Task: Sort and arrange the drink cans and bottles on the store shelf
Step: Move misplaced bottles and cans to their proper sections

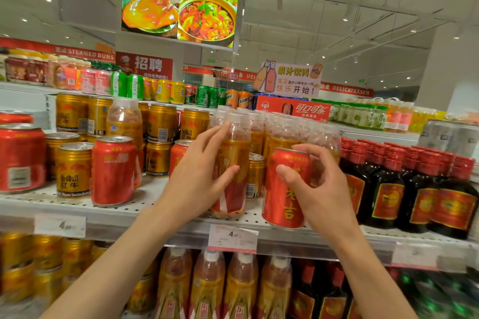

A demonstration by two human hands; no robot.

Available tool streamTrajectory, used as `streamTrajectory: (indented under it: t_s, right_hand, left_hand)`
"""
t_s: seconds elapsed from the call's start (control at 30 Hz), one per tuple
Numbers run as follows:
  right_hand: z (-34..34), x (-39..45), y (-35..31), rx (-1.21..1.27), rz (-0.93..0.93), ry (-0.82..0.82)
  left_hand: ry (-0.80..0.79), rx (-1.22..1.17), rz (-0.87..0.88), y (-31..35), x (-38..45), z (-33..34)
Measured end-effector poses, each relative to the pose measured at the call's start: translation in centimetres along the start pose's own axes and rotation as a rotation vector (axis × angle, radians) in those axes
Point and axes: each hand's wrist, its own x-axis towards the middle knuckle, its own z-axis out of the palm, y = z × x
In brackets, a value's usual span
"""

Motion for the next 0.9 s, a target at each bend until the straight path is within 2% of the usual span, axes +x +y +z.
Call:
streamTrajectory:
  t_s: [0.17,0.47,0.7,0.9]
  right_hand:
    - [0.3,-3.6,0.6,0.102,0.068,-0.022]
    - [3.6,-11.0,3.5,0.119,0.242,-0.108]
    - [8.4,-16.5,4.7,0.079,0.413,-0.093]
    - [15.2,-19.5,4.0,0.022,0.518,-0.016]
  left_hand:
    - [0.016,-0.16,-0.116,1.1,-3.9,-1.1]
    - [-0.04,-0.498,-0.554,0.6,-15.6,-3.6]
    - [-0.077,-0.558,-0.806,-4.6,-22.5,-5.8]
    - [-0.132,-0.607,-0.84,-11.3,-25.5,-9.2]
